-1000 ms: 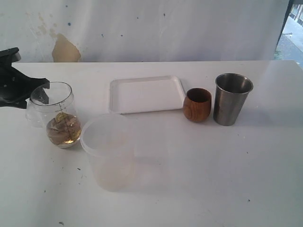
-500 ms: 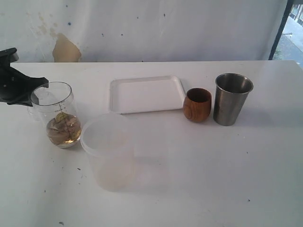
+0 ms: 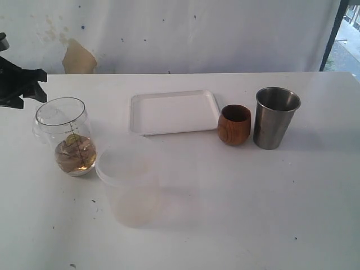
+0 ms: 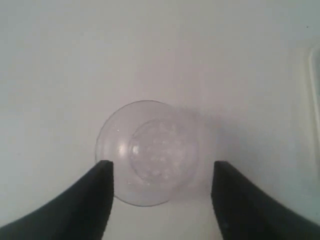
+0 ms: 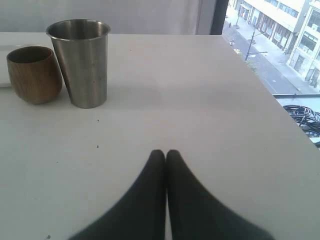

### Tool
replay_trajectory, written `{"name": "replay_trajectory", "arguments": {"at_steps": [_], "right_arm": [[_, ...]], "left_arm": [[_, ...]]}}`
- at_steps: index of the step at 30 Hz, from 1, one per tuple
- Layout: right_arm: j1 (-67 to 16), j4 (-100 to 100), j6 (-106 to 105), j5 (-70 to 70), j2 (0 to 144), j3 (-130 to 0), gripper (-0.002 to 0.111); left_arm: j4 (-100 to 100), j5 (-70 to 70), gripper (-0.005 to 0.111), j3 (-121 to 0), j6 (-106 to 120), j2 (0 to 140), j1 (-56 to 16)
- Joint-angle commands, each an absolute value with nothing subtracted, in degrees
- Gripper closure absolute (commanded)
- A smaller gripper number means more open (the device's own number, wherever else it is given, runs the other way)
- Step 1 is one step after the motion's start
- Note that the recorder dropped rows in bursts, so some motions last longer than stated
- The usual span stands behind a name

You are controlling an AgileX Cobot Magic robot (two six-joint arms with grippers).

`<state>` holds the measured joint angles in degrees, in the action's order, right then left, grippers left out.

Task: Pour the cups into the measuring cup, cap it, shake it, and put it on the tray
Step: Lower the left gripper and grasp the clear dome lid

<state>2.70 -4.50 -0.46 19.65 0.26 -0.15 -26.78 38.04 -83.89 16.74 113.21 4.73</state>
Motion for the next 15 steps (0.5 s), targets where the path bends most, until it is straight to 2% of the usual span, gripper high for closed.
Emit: {"name": "replay_trajectory", "arguments": {"at_steps": [1, 6, 15], "right_arm": [[2.45, -4.42, -0.34, 19.47, 0.00, 0.00, 0.108], [2.45, -4.42, 0.00, 19.58, 0.00, 0.00, 0.108], [2.45, -4.42, 0.00, 19.58, 0.00, 0.00, 0.108]], "left_arm": [[-26.81, 45.07, 0.049, -89.99, 17.73, 115.28, 3.29], [-7.91, 52.94, 0.049, -98.57, 8.90, 119.56, 1.03], [-9.33, 49.59, 0.049, -98.70, 10.97, 121.50, -0.74]]}}
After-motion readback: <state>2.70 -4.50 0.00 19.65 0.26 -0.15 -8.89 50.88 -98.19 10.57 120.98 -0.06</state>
